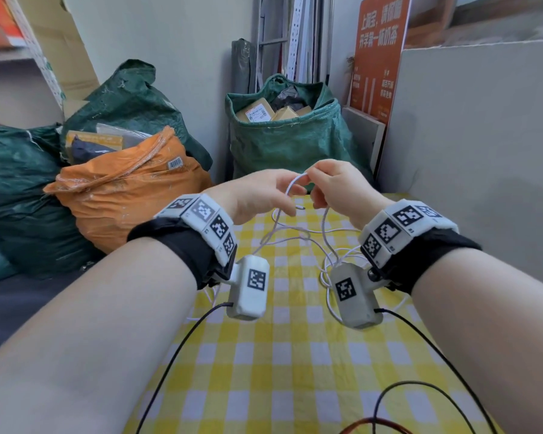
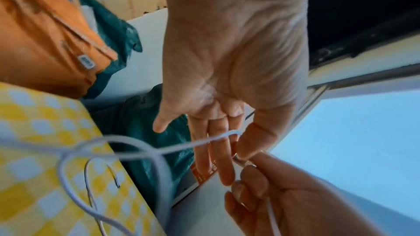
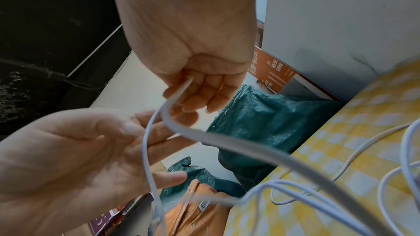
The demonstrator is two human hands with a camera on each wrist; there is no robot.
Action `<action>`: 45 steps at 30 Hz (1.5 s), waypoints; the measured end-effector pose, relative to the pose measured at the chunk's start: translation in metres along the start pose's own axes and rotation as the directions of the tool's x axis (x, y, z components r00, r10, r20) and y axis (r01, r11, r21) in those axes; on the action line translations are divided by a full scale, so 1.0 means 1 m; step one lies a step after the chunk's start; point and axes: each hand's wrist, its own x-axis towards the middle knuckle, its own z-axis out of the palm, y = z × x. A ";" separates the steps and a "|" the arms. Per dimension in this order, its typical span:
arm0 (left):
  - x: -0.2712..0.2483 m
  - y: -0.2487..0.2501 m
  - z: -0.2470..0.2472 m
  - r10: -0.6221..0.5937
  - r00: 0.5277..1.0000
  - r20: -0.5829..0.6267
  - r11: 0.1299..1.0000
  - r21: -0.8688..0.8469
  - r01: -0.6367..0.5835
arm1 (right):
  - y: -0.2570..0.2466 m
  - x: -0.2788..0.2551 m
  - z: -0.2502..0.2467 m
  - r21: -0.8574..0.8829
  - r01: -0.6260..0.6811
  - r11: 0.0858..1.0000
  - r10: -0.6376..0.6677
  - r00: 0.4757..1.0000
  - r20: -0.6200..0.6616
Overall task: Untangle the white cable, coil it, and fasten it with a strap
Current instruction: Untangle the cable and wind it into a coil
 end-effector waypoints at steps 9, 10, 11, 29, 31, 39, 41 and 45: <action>0.007 -0.015 0.004 -0.006 0.996 -0.087 0.986 -0.169 -0.009 | 0.011 0.003 -0.012 0.067 -0.028 0.997 0.041 0.980 -0.194; 0.007 -0.020 0.002 -0.024 0.993 -0.116 0.991 -0.137 0.008 | 0.014 0.004 -0.015 0.072 -0.048 0.996 0.062 0.974 -0.218; 0.008 -0.026 -0.002 -0.036 0.987 -0.158 0.994 -0.106 0.019 | 0.017 0.004 -0.017 0.078 -0.066 0.995 0.083 0.968 -0.238; 0.004 -0.057 -0.043 -0.233 0.872 -0.430 0.861 -0.508 -0.020 | 0.034 0.007 -0.011 -0.189 -0.185 0.964 0.165 0.979 -0.117; 0.004 -0.050 -0.038 -0.169 0.932 -0.321 0.867 -0.498 -0.015 | 0.026 0.005 -0.003 -0.240 -0.144 0.960 0.127 0.988 -0.084; 0.008 -0.024 -0.016 -0.044 0.994 -0.103 0.918 -0.395 0.000 | 0.000 -0.002 0.026 -0.410 0.440 0.799 -0.469 0.882 0.032; 0.008 -0.025 -0.015 -0.046 0.996 -0.074 0.935 -0.355 0.016 | 0.000 0.001 0.022 -0.411 0.397 0.821 -0.413 0.909 0.053; 0.002 -0.034 -0.023 -0.115 0.988 -0.099 0.960 -0.267 0.085 | 0.008 0.004 0.012 -0.441 0.274 0.855 -0.279 0.959 0.055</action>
